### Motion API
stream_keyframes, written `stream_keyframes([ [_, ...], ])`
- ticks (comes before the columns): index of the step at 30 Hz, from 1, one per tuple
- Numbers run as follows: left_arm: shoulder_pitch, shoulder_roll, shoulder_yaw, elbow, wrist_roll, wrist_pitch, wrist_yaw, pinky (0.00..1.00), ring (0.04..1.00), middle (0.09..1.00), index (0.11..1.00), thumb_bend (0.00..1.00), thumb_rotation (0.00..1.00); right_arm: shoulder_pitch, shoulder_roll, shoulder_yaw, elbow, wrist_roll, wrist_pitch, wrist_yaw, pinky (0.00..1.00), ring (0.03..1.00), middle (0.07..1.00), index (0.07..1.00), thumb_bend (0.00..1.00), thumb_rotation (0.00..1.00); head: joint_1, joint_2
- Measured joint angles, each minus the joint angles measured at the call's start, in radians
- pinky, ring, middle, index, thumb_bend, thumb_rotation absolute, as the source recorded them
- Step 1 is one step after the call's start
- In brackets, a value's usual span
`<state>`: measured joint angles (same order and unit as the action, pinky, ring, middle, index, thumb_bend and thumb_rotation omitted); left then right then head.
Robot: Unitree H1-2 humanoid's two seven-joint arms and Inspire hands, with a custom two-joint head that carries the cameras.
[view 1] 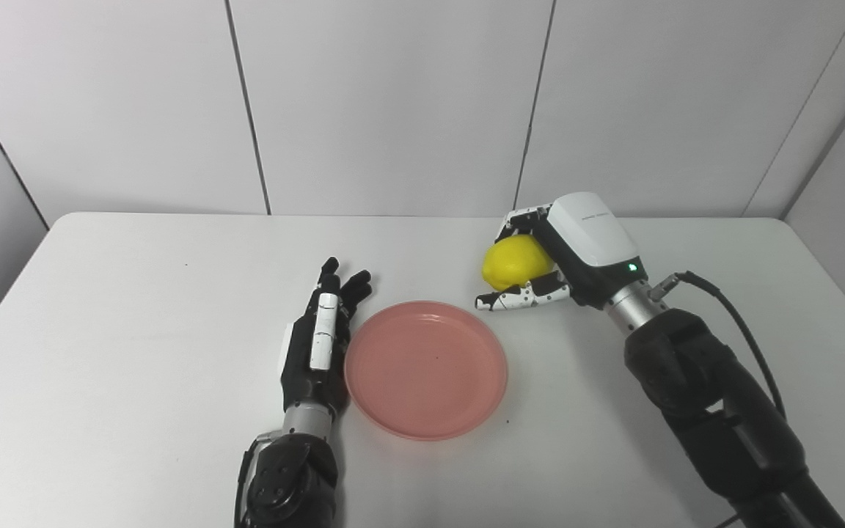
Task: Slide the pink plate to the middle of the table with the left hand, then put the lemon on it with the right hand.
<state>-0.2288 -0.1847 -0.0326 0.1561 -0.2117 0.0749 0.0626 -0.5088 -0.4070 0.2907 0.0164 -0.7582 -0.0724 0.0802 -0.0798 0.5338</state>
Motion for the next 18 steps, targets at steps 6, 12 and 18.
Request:
stream_keyframes([
  [6, 0.000, 0.000, 0.000, 0.000, 0.000, -0.001, 0.000, 0.99, 0.866, 0.811, 0.929, 0.78, 0.80, -0.011, 0.034, 0.024, -0.003, -0.010, -0.001, 0.029, 0.17, 0.222, 0.288, 0.352, 0.52, 0.43, 0.000, -0.002],
  [12, 0.000, 0.000, 0.002, 0.001, 0.000, -0.002, 0.003, 0.97, 0.857, 0.806, 0.922, 0.76, 0.79, -0.027, 0.060, 0.049, 0.005, -0.014, -0.002, 0.046, 0.21, 0.267, 0.332, 0.411, 0.51, 0.48, 0.020, -0.006],
  [18, -0.001, 0.000, 0.000, 0.008, 0.000, -0.014, 0.003, 0.97, 0.853, 0.800, 0.917, 0.77, 0.78, -0.033, 0.075, 0.075, 0.042, -0.015, -0.031, 0.046, 0.20, 0.263, 0.327, 0.409, 0.50, 0.49, 0.044, -0.006],
])
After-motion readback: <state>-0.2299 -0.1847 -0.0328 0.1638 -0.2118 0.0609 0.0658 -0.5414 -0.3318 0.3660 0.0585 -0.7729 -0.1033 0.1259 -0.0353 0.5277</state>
